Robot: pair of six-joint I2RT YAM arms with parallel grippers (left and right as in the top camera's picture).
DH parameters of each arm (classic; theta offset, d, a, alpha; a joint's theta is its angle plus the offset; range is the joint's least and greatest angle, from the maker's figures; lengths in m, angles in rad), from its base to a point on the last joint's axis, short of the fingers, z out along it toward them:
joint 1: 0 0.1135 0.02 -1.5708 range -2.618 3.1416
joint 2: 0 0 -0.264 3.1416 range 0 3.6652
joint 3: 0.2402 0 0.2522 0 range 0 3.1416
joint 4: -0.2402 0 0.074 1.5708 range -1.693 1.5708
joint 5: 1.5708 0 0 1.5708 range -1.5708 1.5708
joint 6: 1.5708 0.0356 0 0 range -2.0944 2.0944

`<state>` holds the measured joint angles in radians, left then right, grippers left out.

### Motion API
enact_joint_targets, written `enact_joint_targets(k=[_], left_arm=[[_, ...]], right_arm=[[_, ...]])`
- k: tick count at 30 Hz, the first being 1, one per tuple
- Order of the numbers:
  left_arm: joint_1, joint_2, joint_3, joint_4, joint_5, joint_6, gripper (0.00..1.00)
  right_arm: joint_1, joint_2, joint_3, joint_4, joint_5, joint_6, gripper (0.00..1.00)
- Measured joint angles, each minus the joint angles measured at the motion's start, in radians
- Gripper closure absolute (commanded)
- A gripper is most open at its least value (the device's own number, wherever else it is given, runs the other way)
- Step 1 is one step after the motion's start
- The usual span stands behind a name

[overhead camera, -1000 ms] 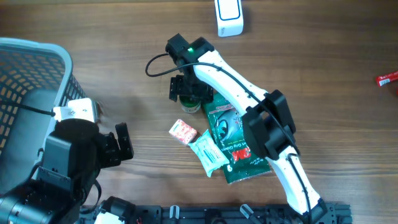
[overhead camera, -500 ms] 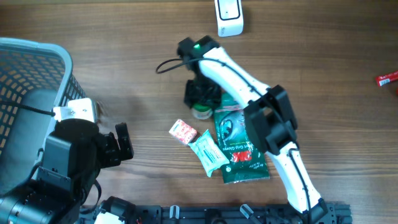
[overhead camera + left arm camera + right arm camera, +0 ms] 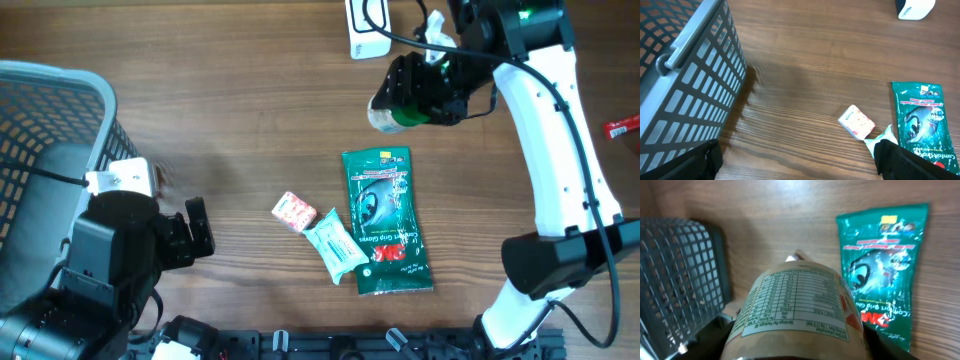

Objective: Scan the item barcode
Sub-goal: 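Reach the right gripper to the green-lid jar and grasp it, then lift the green-lid jar with the right gripper to the scanner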

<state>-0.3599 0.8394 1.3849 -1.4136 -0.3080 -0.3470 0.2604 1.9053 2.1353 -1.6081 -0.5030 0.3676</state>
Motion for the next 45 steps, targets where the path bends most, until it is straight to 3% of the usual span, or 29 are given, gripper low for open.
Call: enact_joint_targets(k=[14,18,21,24,28,33,37,41,45], left_arm=[[0.000,0.000,0.000,0.000,0.000,0.000,0.00],[0.000,0.000,0.000,0.000,0.000,0.000,0.00],[0.000,0.000,0.000,0.000,0.000,0.000,0.00],[0.000,0.000,0.000,0.000,0.000,0.000,0.00],[0.000,0.000,0.000,0.000,0.000,0.000,0.00],[0.000,0.000,0.000,0.000,0.000,0.000,0.00],[0.000,0.000,0.000,0.000,0.000,0.000,0.00],[0.000,0.000,0.000,0.000,0.000,0.000,0.00],[0.000,0.000,0.000,0.000,0.000,0.000,0.00]], right_arm=[[0.032,-0.006,-0.597,0.003,-0.410,-0.114,0.37],[0.034,-0.061,-0.632,0.001,-0.459,-0.128,0.38],[0.034,-0.121,-0.632,0.000,-0.463,-0.134,0.49],[0.033,-0.138,-0.632,0.024,-0.402,-0.135,0.50],[0.028,-0.138,-0.625,0.171,-0.273,-0.114,0.49],[-0.004,-0.138,-0.462,0.377,-0.049,-0.081,0.43],[-0.011,-0.138,-0.397,0.658,0.124,-0.086,0.36],[-0.011,-0.138,-0.397,0.946,0.194,-0.207,0.42],[-0.011,-0.100,-0.394,1.156,0.266,-0.296,0.40]])
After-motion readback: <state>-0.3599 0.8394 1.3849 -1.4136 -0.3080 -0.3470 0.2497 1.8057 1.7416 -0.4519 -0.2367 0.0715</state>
